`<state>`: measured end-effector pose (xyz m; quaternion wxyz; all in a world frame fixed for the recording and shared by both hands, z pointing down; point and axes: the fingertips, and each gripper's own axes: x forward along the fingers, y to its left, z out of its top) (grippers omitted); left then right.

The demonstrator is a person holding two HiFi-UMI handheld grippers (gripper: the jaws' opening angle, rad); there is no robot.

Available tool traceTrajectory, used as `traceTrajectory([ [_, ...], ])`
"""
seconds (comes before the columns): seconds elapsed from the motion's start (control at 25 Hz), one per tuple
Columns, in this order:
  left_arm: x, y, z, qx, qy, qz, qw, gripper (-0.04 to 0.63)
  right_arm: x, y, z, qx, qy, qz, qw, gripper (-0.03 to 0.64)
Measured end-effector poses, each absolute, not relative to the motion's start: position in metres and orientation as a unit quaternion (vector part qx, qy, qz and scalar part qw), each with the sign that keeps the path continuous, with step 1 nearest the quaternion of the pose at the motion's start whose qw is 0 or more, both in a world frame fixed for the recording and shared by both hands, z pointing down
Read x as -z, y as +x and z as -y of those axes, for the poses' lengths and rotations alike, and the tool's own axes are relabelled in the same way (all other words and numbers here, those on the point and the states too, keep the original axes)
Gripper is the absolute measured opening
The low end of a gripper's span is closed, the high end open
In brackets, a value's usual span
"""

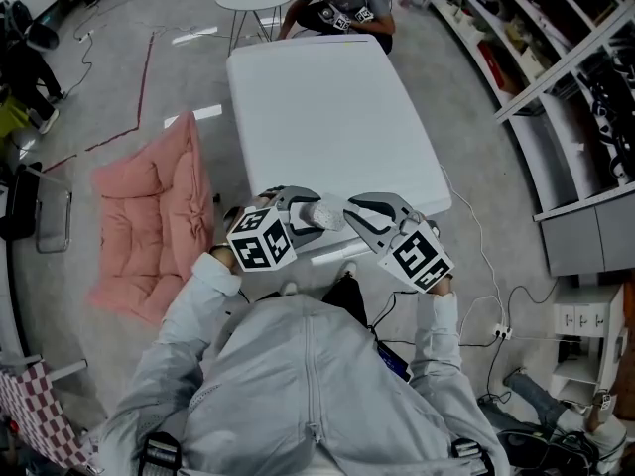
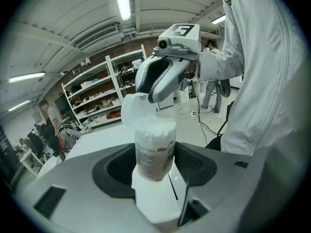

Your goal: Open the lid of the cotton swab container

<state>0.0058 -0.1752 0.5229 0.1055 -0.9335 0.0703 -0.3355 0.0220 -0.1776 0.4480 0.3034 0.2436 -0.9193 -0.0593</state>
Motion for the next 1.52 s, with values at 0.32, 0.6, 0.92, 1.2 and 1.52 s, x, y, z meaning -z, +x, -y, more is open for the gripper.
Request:
traceTrajectory([
  [0.32,-0.517,-0.002,0.168,0.32,-0.939,-0.073,0.1,0.256,-0.449,0.023,0.195,0.01,0.245,0.941,0.233,0.081],
  [0.6,-0.513,0.004,0.154,0.313,-0.943,-0.063,0.097,0.256,-0.467,0.029,0.207,-0.043,0.255,0.937,0.233,0.061],
  [0.92,-0.522,0.006,0.148,0.313,-0.945,-0.04,0.09,0.255,-0.495,0.025,0.207,-0.109,0.224,0.935,0.251,0.063],
  [1.2,-0.525,0.016,0.153,0.307,-0.948,-0.03,0.08,0.255,-0.497,0.036,0.211,-0.092,0.234,0.933,0.256,0.063],
  [1.52,-0.521,0.015,0.181,0.292,-0.951,-0.077,0.063,0.255,-0.475,0.057,0.222,-0.046,0.289,0.927,0.234,0.169],
])
